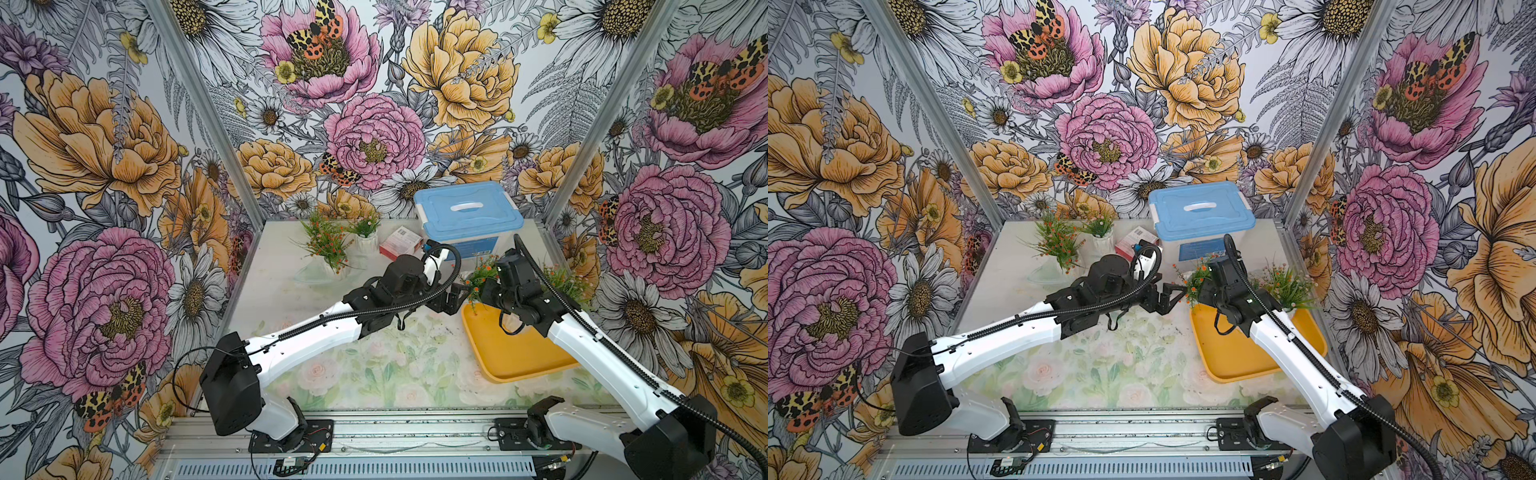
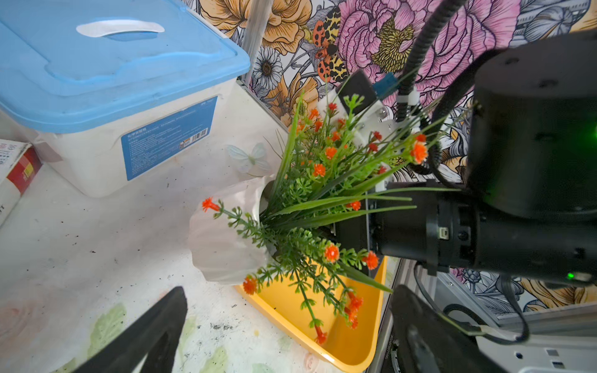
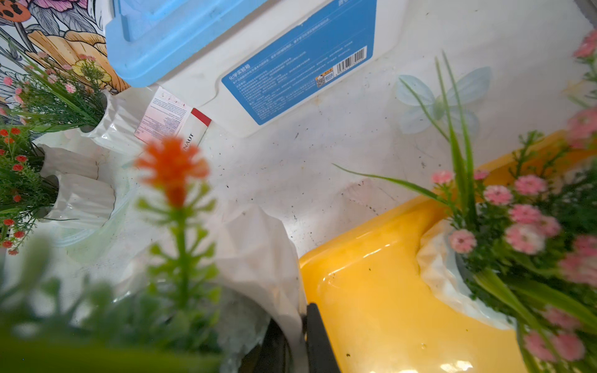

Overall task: Put the potted gypsophila into the storage box
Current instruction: Place the baby's breath potted plant at the storage box.

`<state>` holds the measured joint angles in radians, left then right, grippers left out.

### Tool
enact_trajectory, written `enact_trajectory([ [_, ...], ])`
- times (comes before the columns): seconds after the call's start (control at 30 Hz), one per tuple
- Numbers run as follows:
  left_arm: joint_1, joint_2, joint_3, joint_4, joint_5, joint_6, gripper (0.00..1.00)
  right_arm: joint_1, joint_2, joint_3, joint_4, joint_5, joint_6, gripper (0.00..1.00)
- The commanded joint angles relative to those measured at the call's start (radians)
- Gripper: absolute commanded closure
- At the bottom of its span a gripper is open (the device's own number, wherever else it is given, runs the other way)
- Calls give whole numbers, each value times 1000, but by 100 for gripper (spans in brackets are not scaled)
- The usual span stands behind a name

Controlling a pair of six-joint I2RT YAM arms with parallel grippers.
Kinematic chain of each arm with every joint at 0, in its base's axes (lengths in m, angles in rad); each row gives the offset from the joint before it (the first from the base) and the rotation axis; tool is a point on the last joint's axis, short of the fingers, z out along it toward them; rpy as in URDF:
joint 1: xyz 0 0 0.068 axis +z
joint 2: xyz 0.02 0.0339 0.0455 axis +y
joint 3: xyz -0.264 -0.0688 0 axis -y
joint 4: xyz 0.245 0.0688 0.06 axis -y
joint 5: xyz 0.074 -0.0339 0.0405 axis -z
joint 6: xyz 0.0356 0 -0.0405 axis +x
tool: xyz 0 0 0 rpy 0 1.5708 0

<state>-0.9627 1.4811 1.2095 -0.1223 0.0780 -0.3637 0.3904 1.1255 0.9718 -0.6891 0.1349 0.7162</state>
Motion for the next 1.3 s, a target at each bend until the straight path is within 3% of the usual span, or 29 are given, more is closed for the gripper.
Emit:
enact_trajectory([
  [0.0, -32, 14, 31, 22, -74, -16, 1, -17, -53, -13, 3, -16, 12, 100],
  [0.57, -94, 77, 63, 28, -115, -29, 1, -93, -156, -133, -98, -23, 0, 100],
  [1.27, -141, 24, -47, 26, -214, -53, 1, -159, 19, -159, -94, -1, -73, 100],
])
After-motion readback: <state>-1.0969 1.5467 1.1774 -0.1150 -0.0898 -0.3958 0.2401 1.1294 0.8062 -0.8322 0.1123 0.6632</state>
